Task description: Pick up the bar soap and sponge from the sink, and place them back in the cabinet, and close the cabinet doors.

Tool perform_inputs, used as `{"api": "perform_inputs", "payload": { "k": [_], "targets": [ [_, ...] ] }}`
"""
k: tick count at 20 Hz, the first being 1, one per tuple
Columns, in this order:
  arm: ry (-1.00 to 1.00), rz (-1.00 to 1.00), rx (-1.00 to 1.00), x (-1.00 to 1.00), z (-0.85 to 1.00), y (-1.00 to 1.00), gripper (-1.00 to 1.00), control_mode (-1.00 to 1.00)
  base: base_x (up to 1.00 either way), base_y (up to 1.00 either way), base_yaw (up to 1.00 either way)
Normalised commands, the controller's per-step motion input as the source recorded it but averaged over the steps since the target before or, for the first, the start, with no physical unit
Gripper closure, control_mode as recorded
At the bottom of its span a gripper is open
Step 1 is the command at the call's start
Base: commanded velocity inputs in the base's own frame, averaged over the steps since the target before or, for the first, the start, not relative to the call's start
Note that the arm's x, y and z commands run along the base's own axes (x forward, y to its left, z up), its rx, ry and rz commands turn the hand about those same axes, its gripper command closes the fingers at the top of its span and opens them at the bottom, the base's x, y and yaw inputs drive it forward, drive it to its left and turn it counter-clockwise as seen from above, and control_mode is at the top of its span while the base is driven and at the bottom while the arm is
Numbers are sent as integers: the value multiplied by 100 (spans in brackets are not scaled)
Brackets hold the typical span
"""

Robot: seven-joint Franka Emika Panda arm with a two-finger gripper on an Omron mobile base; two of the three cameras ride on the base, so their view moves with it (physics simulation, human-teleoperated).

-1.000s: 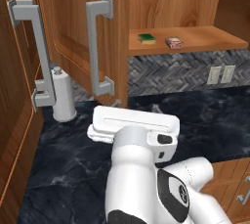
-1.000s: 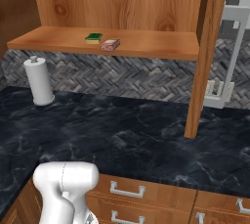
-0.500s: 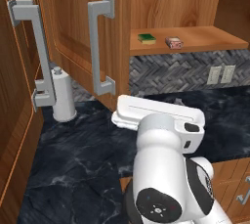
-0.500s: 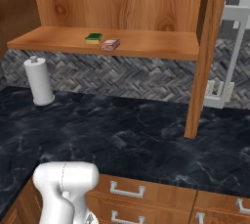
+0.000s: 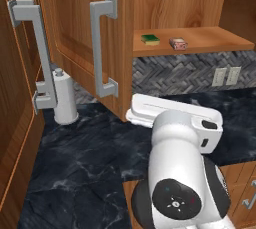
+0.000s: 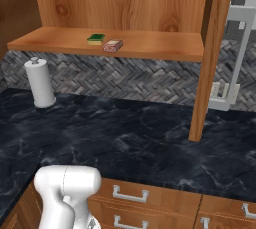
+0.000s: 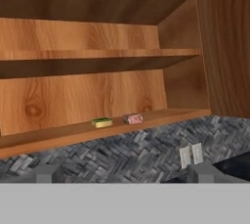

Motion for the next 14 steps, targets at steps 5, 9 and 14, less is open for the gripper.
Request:
{"api": "perform_inputs", "payload": {
  "k": [5, 9, 14],
  "targets": [
    [0, 1, -1, -63, -3, 3, -100, -100, 0, 0, 0],
    [-2, 8, -4, -32, -3, 35, -100, -100, 0, 0, 0],
    [0, 3, 0, 8, -3, 38, -100, -100, 0, 0, 0]
  ]
}}
